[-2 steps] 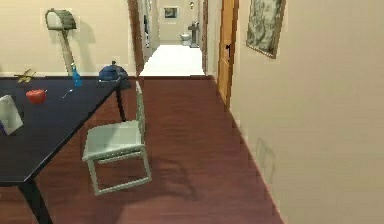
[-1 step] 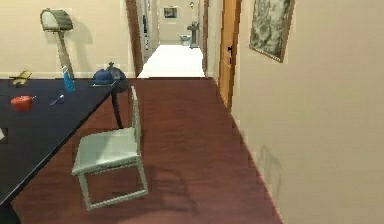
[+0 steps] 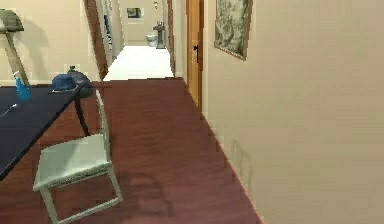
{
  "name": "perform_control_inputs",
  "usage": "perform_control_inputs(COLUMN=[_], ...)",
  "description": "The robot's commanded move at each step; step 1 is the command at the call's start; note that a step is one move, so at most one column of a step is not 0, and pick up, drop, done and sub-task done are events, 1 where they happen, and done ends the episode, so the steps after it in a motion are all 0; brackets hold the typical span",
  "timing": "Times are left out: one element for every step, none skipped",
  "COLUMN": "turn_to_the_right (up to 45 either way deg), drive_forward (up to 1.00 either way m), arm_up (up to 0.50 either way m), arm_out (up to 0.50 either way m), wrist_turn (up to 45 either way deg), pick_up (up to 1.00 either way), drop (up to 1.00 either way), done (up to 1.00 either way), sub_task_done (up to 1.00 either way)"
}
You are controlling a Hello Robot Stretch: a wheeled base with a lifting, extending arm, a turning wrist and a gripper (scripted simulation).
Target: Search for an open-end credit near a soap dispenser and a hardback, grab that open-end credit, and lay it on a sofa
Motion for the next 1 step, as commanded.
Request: perform_control_inputs(turn_to_the_right=[0.0], drive_forward=[1.00], arm_up=[0.00], arm_out=[0.00], wrist_turn=[0.0], pick_up=[0.00], drop=[0.00], done=[0.00], sub_task_done=[0.00])
